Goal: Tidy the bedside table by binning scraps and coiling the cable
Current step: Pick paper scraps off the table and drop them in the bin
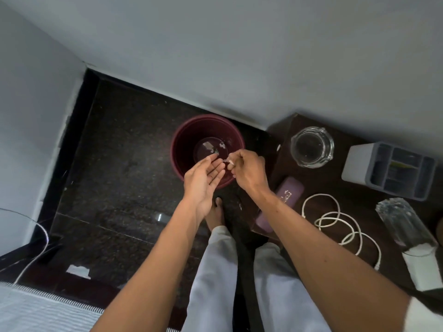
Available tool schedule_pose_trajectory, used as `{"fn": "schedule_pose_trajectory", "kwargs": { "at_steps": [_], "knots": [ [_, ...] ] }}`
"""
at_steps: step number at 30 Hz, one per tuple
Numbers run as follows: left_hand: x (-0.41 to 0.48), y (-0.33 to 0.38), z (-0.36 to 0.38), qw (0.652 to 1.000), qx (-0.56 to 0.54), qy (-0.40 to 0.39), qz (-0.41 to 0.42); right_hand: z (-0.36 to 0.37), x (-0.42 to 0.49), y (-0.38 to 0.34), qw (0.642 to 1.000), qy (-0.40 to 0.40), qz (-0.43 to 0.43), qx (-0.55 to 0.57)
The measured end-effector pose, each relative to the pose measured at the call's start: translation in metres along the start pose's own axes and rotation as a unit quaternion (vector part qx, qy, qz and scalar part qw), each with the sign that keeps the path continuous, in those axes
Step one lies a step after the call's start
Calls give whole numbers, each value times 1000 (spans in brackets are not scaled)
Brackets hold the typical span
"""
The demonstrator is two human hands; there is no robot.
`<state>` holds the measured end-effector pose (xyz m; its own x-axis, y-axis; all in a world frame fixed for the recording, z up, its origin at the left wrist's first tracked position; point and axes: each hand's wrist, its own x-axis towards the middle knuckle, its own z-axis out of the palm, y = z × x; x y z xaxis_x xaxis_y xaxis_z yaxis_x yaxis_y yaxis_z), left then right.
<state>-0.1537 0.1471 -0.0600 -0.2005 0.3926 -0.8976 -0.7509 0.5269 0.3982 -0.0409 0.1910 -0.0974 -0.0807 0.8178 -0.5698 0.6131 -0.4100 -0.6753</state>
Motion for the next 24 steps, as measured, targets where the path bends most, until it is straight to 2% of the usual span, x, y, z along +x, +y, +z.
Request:
{"fn": "schedule_pose_trajectory", "kwargs": {
  "at_steps": [3,8,11,17,24],
  "knots": [
    [14,7,-9,1000,0,19,-1,19,14,-2,999,-3,39,22],
    [37,10,-24,998,32,54,0,36,24,-8,998,30,34,-38],
    [46,12,-31,996,48,70,0,42,29,-12,997,19,58,-38],
    [53,19,-37,995,77,67,9,47,33,-3,996,-28,62,-55],
    [40,7,-31,995,75,64,18,37,23,8,997,-23,52,-58]
  ]
}}
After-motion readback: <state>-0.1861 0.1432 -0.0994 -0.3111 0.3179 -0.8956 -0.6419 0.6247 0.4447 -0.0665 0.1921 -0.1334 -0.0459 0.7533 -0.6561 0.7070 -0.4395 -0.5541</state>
